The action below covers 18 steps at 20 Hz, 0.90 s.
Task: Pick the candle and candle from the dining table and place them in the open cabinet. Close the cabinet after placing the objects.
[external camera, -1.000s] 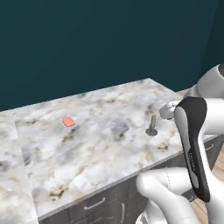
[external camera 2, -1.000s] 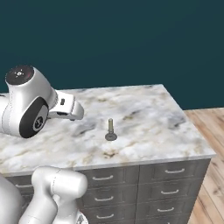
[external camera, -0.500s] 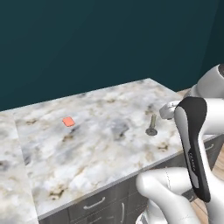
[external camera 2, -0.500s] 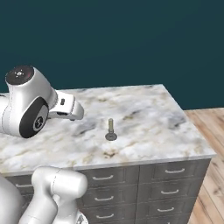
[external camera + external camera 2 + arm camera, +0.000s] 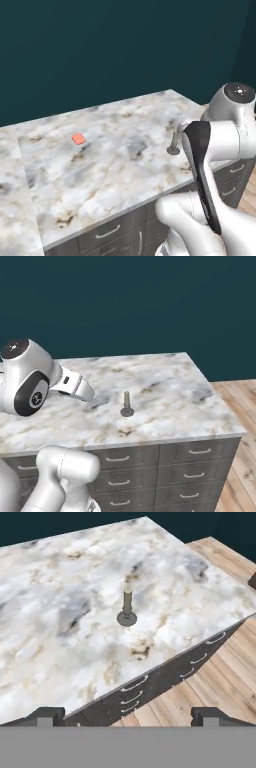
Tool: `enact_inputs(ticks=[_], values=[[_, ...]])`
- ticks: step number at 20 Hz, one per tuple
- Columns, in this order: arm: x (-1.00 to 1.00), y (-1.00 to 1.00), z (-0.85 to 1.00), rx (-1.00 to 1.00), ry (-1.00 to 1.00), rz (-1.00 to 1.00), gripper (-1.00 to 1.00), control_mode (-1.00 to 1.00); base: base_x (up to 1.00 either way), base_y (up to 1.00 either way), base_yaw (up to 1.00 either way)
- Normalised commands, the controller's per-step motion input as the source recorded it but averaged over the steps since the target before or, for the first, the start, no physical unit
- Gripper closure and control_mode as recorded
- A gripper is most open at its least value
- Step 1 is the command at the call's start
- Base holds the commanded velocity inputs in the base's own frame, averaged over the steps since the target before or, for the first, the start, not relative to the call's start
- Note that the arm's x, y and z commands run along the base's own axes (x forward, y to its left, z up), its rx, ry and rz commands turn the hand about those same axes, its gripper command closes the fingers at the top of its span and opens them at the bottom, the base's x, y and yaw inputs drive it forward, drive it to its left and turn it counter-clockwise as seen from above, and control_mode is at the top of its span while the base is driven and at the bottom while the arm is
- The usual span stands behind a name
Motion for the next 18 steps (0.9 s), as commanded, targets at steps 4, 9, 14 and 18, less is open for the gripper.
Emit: enact_inputs(ticks=[4, 9, 14, 18], values=[[0.9, 0.0, -0.49, -0.03, 0.0, -0.36, -1.0, -1.0, 0.0, 0.0, 0.0], [0.96, -0.05, -0.18, -0.02, 0.08, -0.08, -1.0, -1.0, 0.0, 0.0, 0.0], [0.63, -0.41, -0.08, 0.0, 0.18, 0.04, -1.0, -1.0, 0.0, 0.0, 0.0], [0.46, -0.36, -0.22, 0.0, 0.23, 0.13, -1.0, -1.0, 0.0, 0.0, 0.0]])
